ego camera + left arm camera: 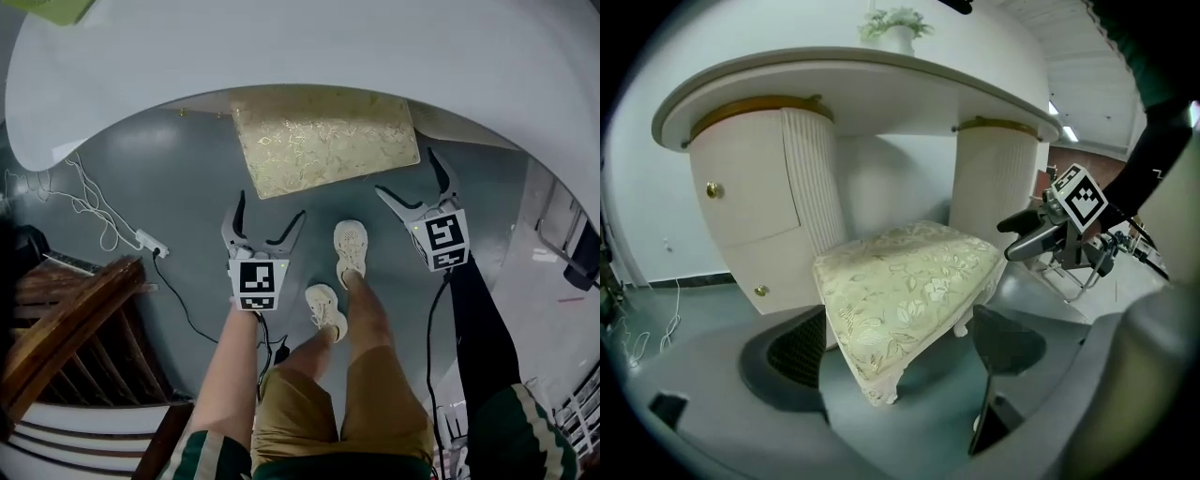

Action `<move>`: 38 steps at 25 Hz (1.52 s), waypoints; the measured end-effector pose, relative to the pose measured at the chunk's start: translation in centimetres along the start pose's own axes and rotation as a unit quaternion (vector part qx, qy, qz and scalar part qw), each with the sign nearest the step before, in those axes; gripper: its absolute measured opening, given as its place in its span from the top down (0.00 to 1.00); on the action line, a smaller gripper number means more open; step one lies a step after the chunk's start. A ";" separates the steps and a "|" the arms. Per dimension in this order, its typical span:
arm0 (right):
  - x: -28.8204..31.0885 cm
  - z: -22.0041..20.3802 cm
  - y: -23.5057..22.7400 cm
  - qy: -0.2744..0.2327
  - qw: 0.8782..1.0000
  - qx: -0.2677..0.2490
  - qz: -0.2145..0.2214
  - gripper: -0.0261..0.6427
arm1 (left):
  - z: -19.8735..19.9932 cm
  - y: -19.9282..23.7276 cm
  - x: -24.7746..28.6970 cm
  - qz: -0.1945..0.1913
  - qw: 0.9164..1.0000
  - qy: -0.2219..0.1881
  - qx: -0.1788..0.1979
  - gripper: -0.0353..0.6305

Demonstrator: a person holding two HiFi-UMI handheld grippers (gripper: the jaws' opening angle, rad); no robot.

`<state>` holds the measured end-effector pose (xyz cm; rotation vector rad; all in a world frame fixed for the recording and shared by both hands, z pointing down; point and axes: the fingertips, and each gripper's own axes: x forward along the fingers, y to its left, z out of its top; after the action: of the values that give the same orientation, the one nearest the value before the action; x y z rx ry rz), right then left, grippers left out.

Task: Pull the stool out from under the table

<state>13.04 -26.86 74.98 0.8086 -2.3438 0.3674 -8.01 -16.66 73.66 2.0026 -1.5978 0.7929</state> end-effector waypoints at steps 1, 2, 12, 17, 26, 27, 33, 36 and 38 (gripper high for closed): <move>0.6 -0.6 -0.1 0.002 1.000 -0.003 -0.001 0.16 | -0.5 0.1 0.4 0.000 1.000 0.001 -0.001 0.24; 1.2 -1.2 -0.1 0.004 1.000 -0.008 -0.001 0.16 | -1.1 0.3 0.9 -0.001 1.000 0.002 -0.001 0.24; 4.5 -7.5 -2.0 0.048 0.999 -0.006 -0.014 0.13 | -6.8 1.3 5.2 0.003 0.999 0.020 -0.031 0.23; 6.7 -9.0 -2.8 0.057 0.998 -0.007 -0.010 0.12 | -8.3 1.4 7.0 0.003 0.999 0.032 -0.030 0.23; 10.2 -10.0 -3.5 0.054 0.998 -0.030 -0.017 0.12 | -10.4 2.3 9.9 0.008 0.998 0.040 -0.052 0.23; 10.3 -10.0 -3.5 0.051 0.998 -0.033 -0.017 0.11 | -10.6 2.4 10.3 0.007 0.998 0.040 -0.050 0.23; 11.3 -10.5 -3.0 0.051 0.998 -0.031 -0.014 0.12 | -10.2 2.4 11.9 -0.008 0.999 0.035 -0.015 0.23; 11.9 -10.6 -3.0 0.062 0.998 -0.023 -0.020 0.21 | -10.3 2.4 11.9 -0.013 0.999 0.048 -0.020 0.23; 11.7 -10.8 -3.2 0.069 0.997 -0.025 -0.026 0.25 | -10.3 2.4 11.9 -0.020 0.997 0.070 -0.018 0.23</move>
<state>12.89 -29.92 90.94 0.7925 -2.1912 0.3316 -10.00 -18.79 89.30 1.9038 -1.4791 0.8630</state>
